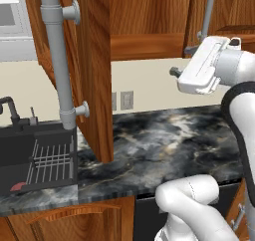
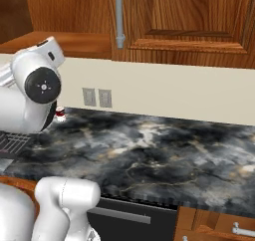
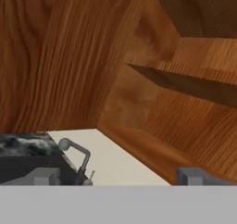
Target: Close all open cabinet doors.
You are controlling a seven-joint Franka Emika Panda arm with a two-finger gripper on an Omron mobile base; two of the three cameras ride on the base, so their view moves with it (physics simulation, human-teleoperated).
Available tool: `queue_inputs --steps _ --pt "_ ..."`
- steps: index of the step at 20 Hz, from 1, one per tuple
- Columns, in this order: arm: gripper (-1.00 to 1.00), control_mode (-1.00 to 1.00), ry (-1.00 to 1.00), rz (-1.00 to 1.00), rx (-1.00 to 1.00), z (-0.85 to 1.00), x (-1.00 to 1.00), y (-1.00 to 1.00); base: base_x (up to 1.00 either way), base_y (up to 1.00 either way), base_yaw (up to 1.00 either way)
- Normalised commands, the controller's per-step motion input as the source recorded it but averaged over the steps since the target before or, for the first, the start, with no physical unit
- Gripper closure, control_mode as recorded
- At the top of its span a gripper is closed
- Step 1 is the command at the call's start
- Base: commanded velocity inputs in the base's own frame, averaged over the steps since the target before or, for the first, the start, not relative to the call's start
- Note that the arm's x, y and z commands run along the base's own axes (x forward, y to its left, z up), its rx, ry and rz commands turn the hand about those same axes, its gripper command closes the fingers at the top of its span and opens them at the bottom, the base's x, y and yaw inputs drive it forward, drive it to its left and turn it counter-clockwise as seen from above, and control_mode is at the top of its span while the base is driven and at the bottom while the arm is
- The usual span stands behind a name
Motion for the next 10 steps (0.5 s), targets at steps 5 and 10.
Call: queue_inputs --steps 5,10 --pt "-1.0 -1.0 -0.18 -0.08 -0.06 0.0 -1.0 0.0 0.0 0.0 0.0" --pt "-1.0 -1.0 -0.17 -0.14 -0.03 0.0 -1.0 0.0 0.0 0.0 0.0"
